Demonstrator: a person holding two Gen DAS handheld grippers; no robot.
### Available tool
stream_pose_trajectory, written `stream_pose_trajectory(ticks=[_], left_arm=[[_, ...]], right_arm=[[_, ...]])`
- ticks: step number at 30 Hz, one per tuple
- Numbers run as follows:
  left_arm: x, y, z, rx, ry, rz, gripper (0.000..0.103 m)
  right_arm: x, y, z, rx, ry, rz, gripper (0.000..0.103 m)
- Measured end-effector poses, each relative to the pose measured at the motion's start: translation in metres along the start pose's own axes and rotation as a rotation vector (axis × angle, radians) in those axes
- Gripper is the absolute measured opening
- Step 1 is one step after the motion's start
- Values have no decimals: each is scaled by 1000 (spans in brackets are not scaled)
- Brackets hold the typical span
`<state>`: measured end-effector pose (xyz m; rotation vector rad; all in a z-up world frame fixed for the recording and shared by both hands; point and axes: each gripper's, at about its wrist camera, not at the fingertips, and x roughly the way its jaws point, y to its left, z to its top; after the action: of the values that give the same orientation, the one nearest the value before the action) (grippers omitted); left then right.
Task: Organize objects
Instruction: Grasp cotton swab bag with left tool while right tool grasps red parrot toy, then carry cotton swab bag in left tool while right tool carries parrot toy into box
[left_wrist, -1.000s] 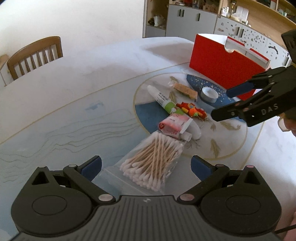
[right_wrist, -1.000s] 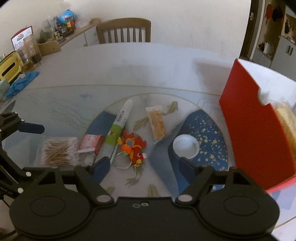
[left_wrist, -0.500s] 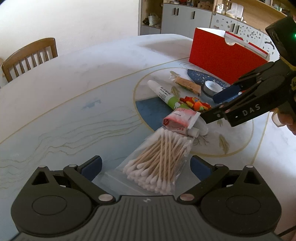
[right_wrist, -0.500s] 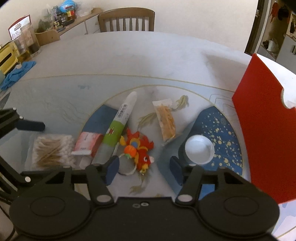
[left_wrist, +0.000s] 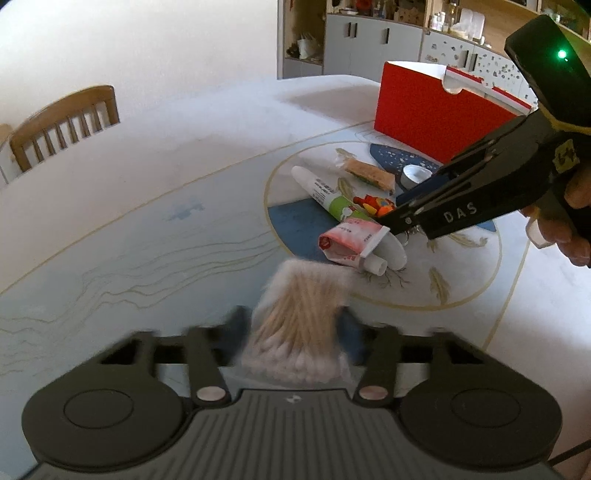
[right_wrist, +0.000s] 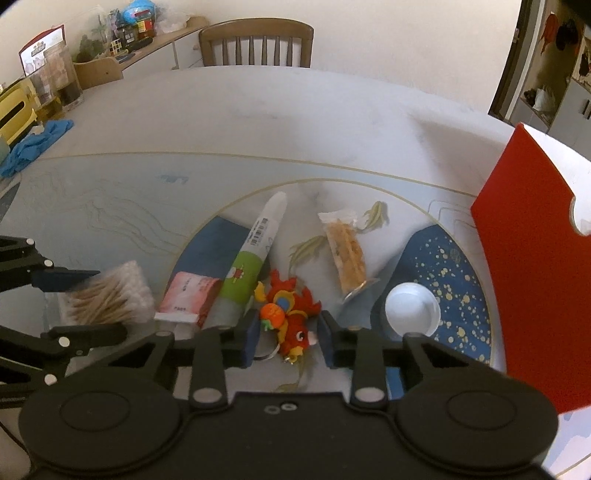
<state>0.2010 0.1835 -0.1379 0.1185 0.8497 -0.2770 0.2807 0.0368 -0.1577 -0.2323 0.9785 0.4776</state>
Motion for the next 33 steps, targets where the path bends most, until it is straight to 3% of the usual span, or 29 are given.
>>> stream_pose_trajectory(ticks=[6, 15, 33], left_arm=[[-4, -1, 2, -74, 19, 31, 37], [-25, -4, 6, -225, 35, 31, 36], [-63, -65, 47, -275, 5, 0, 36]], right_arm=[[-14, -8, -5, 56, -23, 20, 32], [-53, -25, -17, 112, -55, 55, 32], [-137, -83, -35, 137, -122, 90, 32]])
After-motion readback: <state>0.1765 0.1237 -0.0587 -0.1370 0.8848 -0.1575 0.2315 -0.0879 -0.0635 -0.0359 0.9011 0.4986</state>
